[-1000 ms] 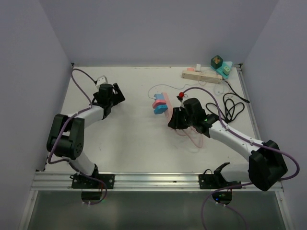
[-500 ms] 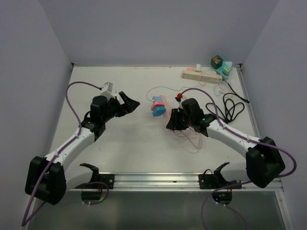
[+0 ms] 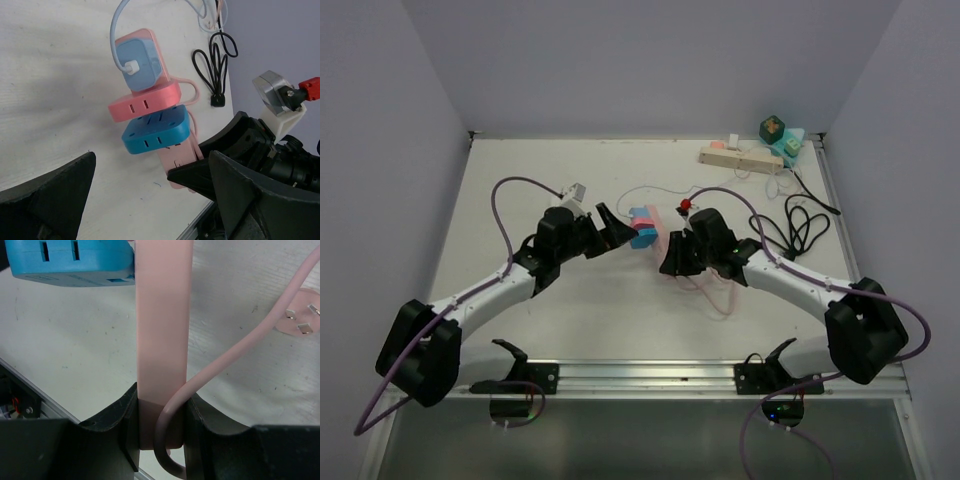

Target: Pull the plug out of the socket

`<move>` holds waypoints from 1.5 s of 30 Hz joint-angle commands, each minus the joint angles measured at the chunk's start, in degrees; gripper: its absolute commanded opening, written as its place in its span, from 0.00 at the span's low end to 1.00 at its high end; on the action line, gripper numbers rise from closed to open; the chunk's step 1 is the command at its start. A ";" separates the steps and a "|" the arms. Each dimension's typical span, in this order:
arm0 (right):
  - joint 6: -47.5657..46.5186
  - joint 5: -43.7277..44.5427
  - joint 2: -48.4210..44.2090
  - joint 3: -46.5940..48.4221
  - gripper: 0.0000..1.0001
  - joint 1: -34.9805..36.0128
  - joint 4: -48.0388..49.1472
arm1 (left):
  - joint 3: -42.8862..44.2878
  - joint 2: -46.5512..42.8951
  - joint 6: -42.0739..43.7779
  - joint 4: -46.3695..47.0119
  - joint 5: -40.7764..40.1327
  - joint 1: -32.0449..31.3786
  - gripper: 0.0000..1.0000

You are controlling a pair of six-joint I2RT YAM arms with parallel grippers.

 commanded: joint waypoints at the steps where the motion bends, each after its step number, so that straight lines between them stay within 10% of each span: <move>1: 1.16 -1.58 -0.47 3.18 0.00 0.67 7.48 | 2.50 2.92 -4.50 3.35 -1.45 -1.52 0.99; 37: 4.68 -1.41 0.76 1.69 0.00 2.87 13.81 | 4.98 12.42 -15.05 9.85 -7.61 -4.25 0.81; 41: 4.42 -1.14 1.02 1.51 0.00 2.87 13.72 | 4.71 12.60 -15.41 9.85 -7.70 -4.34 0.62; 45: 4.41 1.40 0.85 0.46 0.00 2.87 13.46 | 4.01 11.29 -15.76 9.15 -7.69 -4.25 0.12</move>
